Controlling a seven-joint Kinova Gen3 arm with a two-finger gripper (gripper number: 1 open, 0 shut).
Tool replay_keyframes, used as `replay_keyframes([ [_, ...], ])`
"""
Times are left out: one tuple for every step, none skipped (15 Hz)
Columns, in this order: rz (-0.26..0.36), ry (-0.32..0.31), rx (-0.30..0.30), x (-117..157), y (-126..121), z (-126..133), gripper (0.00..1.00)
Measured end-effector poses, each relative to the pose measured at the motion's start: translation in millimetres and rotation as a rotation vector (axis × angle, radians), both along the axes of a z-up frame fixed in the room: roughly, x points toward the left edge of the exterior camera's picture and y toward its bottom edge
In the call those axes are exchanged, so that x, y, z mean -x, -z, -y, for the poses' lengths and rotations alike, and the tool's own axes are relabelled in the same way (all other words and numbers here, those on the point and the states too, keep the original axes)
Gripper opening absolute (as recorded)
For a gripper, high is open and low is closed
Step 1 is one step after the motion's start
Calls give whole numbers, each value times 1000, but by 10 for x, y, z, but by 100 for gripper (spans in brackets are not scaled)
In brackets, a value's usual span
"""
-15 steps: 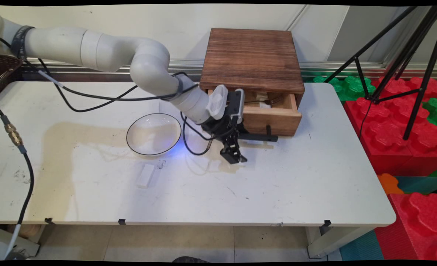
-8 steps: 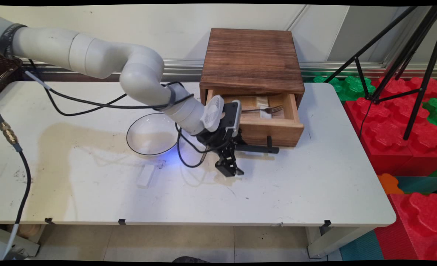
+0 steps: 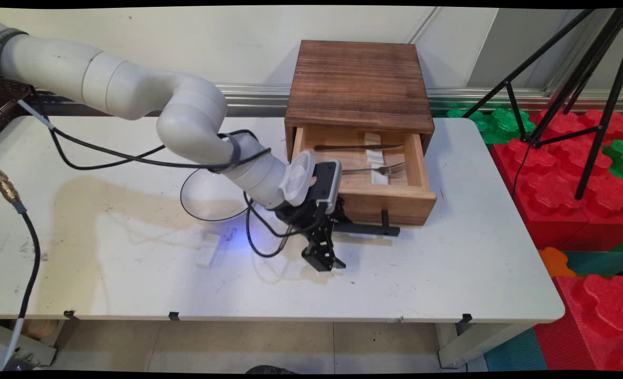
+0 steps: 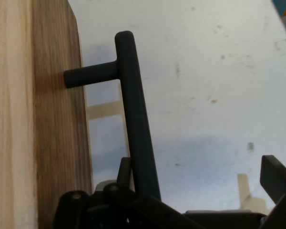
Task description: Open the drawer
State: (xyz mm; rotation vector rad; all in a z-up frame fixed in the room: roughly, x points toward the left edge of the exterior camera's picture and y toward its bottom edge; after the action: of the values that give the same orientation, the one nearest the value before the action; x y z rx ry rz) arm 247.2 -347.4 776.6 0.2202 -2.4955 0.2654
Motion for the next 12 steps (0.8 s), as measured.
replay_keyframes([
  [-3, 5, -3, 16, -1, -54, 100],
  [-5, 8, -6, 28, -2, -94, 100],
  [-7, 11, -8, 39, -4, -132, 100],
  [-9, 15, -11, 52, -5, -175, 100],
  [-11, 18, -13, 64, -7, -215, 100],
  [-13, 19, -16, 73, -9, -248, 100],
  [-16, 21, -19, 87, -12, -286, 100],
  [-18, 22, -21, 96, -15, -308, 100],
  [-21, 24, -23, 108, -19, -339, 100],
  [-23, 26, -26, 119, -23, -366, 100],
  [-25, 27, -28, 130, -27, -392, 100],
  [-27, 29, -29, 138, -30, -411, 100],
])
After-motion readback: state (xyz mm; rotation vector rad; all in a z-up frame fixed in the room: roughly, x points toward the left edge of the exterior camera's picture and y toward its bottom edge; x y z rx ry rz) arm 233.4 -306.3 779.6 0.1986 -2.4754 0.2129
